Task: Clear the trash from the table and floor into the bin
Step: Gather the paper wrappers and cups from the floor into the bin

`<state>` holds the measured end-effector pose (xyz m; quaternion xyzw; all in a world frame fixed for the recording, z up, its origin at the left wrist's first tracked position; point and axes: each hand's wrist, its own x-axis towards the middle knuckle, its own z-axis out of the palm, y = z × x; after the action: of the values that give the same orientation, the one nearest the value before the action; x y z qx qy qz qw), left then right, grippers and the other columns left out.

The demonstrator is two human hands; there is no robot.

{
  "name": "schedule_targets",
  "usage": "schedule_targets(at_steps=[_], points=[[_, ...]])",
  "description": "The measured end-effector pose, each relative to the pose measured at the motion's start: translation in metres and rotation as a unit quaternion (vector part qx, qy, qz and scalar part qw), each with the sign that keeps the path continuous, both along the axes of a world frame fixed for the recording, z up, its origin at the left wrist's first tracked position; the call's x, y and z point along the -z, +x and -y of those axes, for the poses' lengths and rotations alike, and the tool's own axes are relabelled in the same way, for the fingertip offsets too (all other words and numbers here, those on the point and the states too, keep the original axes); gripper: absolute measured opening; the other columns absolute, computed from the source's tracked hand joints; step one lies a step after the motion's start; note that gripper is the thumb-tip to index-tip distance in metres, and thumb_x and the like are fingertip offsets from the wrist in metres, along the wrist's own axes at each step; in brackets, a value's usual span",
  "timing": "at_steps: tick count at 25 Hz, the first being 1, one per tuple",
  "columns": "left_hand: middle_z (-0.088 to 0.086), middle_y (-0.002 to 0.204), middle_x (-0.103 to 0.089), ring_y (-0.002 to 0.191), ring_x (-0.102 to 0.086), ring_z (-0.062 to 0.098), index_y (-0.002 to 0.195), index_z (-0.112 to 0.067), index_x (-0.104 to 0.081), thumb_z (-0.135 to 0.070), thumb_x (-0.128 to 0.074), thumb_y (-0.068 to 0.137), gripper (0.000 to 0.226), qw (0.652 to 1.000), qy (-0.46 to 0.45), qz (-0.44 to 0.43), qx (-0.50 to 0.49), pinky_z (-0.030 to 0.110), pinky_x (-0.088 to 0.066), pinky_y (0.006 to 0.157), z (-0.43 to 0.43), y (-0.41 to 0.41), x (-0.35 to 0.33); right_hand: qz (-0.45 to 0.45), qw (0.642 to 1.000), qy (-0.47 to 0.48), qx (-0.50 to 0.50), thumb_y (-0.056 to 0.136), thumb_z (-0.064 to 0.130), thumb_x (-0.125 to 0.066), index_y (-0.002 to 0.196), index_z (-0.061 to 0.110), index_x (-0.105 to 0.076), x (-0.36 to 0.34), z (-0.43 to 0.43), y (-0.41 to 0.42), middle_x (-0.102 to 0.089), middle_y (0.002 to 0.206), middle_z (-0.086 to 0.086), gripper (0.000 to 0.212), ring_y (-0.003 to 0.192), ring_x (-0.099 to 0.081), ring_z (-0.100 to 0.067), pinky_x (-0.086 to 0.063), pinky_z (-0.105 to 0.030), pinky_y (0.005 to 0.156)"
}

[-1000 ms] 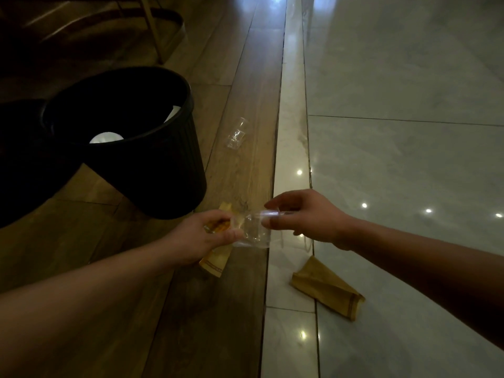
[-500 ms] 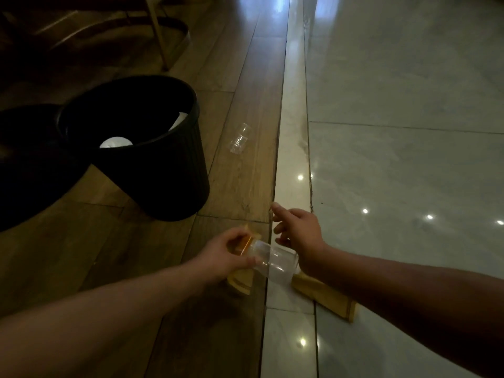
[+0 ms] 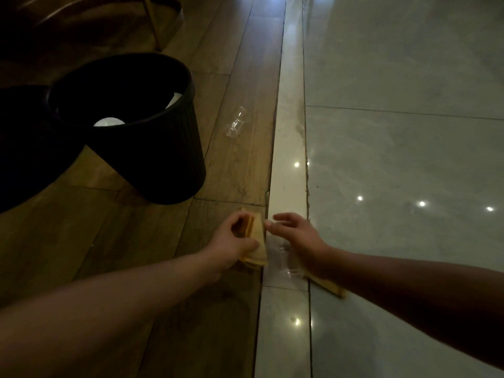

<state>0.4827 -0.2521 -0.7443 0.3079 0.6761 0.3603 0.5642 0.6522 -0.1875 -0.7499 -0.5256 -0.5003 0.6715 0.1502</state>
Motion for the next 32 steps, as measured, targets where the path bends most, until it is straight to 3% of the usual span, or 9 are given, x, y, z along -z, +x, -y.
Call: schedule_targets(at_steps=[4, 8, 12, 16, 18, 20, 22, 28, 32], points=[[0.000, 0.136, -0.042, 0.107, -0.052, 0.023, 0.129, -0.044, -0.045, -0.005, -0.070, 0.078, 0.069, 0.998, -0.006, -0.069, -0.007, 0.032, -0.057, 0.063, 0.009, -0.047, -0.003, 0.238, 0.906, 0.305, -0.174, 0.073, 0.056, -0.073, 0.130, 0.036, -0.048, 0.007, -0.004, 0.030, -0.048, 0.135, 0.007, 0.065, 0.121, -0.049, -0.014, -0.051, -0.033, 0.093], [0.002, 0.140, -0.039, 0.116, -0.050, 0.028, 0.131, -0.040, -0.045, -0.005, -0.071, 0.078, 0.068, 0.996, -0.034, -0.071, 0.033, 0.044, -0.056, 0.082, 0.030, -0.060, -0.001, 0.341, 0.830, 0.299, -0.323, 0.070, 0.047, -0.079, 0.143, 0.035, -0.031, 0.014, 0.022, 0.018, -0.036, 0.148, -0.002, 0.089, 0.129, -0.042, -0.025, -0.048, -0.040, 0.100], [-0.007, 0.128, -0.041, 0.110, -0.051, 0.023, 0.119, -0.047, -0.052, -0.007, -0.072, 0.077, 0.061, 0.994, -0.002, -0.076, 0.078, 0.034, -0.057, 0.069, 0.026, -0.053, -0.004, 0.260, 0.892, 0.289, -0.232, 0.071, 0.025, -0.082, 0.149, 0.031, -0.021, -0.017, -0.004, 0.011, -0.055, 0.134, -0.003, 0.099, 0.110, -0.059, -0.018, -0.054, -0.028, 0.082], [-0.014, 0.116, -0.041, 0.101, -0.052, 0.015, 0.117, -0.048, -0.053, -0.008, -0.073, 0.077, 0.059, 0.993, 0.009, -0.083, 0.088, 0.034, -0.059, 0.068, 0.017, -0.060, -0.004, 0.277, 0.924, 0.188, -0.186, 0.069, 0.034, -0.084, 0.133, 0.022, -0.050, -0.040, -0.021, 0.043, -0.063, 0.115, 0.001, 0.074, 0.094, -0.062, -0.011, -0.055, -0.025, 0.074], [-0.011, 0.121, -0.041, 0.103, -0.052, 0.014, 0.117, -0.048, -0.053, -0.009, -0.073, 0.077, 0.060, 0.991, 0.005, -0.088, 0.098, 0.035, -0.058, 0.070, 0.014, -0.064, -0.002, 0.328, 0.887, 0.203, -0.253, 0.067, 0.046, -0.082, 0.125, 0.027, -0.055, -0.032, -0.001, 0.061, -0.056, 0.129, -0.001, 0.067, 0.107, -0.056, -0.012, -0.053, -0.027, 0.082], [-0.012, 0.120, -0.041, 0.103, -0.052, 0.013, 0.114, -0.051, -0.053, -0.010, -0.074, 0.076, 0.060, 0.989, 0.006, -0.092, 0.113, 0.031, -0.057, 0.068, 0.011, -0.067, -0.002, 0.364, 0.848, 0.211, -0.323, 0.063, 0.056, -0.081, 0.132, 0.035, -0.048, -0.016, 0.012, 0.071, -0.025, 0.156, -0.005, 0.079, 0.139, -0.030, -0.030, -0.042, -0.045, 0.106], [-0.013, 0.118, -0.042, 0.102, -0.053, 0.013, 0.111, -0.052, -0.054, -0.010, -0.074, 0.076, 0.059, 0.989, 0.010, -0.092, 0.114, 0.027, -0.057, 0.064, 0.009, -0.067, -0.004, 0.372, 0.847, 0.181, -0.334, 0.062, 0.058, -0.080, 0.137, 0.039, -0.041, -0.002, 0.013, 0.073, -0.002, 0.163, -0.004, 0.087, 0.146, -0.010, -0.037, -0.031, -0.052, 0.113], [-0.012, 0.122, -0.042, 0.101, -0.053, 0.011, 0.114, -0.049, -0.054, -0.010, -0.074, 0.077, 0.058, 0.989, 0.024, -0.095, 0.115, 0.027, -0.057, 0.063, -0.004, -0.066, -0.007, 0.398, 0.819, 0.300, -0.285, 0.064, 0.056, -0.075, 0.122, 0.038, -0.046, 0.025, 0.022, 0.065, -0.049, 0.122, 0.000, 0.068, 0.110, -0.045, -0.021, -0.044, -0.033, 0.084], [-0.009, 0.127, -0.039, 0.102, -0.054, 0.017, 0.118, -0.047, -0.053, -0.009, -0.074, 0.077, 0.059, 0.990, -0.001, -0.105, 0.089, 0.030, -0.056, 0.062, -0.008, -0.067, -0.021, 0.349, 0.872, 0.265, -0.219, 0.068, 0.044, -0.080, 0.125, 0.035, -0.046, 0.010, 0.008, 0.060, -0.049, 0.111, 0.003, 0.067, 0.095, -0.052, -0.015, -0.044, -0.023, 0.069]])
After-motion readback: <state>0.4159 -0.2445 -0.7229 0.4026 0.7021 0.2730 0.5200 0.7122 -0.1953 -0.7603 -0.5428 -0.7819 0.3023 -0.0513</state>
